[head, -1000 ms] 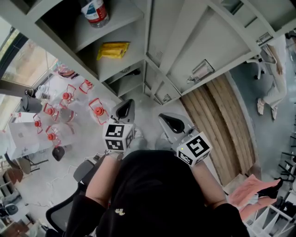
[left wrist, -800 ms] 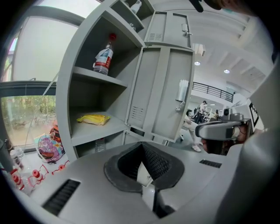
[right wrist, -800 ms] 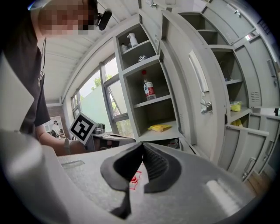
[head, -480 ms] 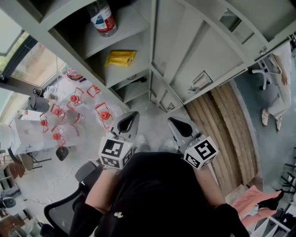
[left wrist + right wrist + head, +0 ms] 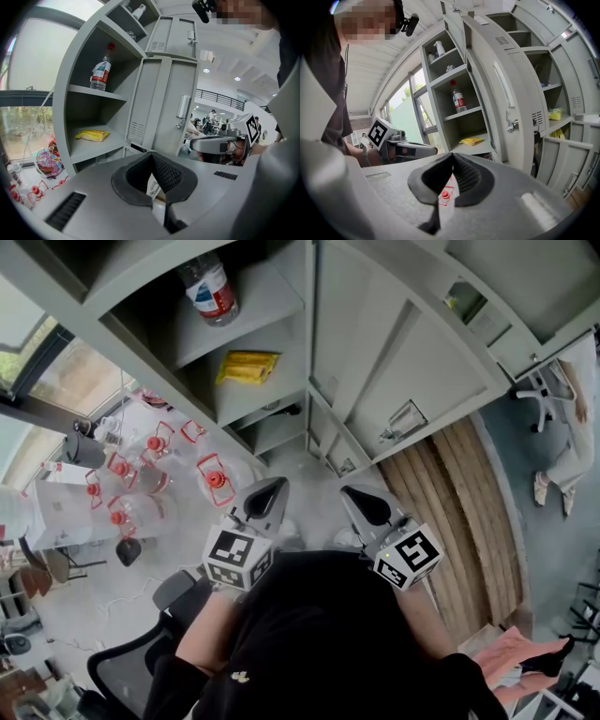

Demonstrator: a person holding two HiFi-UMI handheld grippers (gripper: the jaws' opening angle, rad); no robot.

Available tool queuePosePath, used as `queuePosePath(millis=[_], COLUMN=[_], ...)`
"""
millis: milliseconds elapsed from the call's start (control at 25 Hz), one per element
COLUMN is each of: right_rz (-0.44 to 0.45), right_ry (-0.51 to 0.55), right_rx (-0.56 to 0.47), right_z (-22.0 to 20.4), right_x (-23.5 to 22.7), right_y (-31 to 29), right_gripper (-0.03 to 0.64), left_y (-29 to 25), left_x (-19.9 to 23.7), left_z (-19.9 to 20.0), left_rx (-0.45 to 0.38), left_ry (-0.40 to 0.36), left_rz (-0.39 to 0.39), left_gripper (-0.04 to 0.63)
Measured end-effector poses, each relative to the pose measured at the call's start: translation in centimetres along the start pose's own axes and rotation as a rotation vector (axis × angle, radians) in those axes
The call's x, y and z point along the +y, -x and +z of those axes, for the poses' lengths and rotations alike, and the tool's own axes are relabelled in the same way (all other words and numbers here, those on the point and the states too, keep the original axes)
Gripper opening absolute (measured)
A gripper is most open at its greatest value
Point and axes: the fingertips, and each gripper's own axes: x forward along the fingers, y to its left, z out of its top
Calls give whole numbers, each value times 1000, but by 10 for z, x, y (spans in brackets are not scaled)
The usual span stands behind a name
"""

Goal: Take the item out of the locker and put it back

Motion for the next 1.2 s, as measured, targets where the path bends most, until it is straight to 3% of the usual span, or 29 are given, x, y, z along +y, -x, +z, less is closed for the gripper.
queuePosePath(millis=[280,1200], right_rz=[-12,-11], right_ry=[40,30], right_rx=[-7,18], right_z=[8,3], right_x=[-9,-23], right_y=[-1,1], right_gripper=[-3,-3], left_y=[-8,-22], left_x=[4,4], left_z=[0,-2], left_rx=[7,10], left_ry=[6,18], left_rz=[10,12], left_gripper=[14,14])
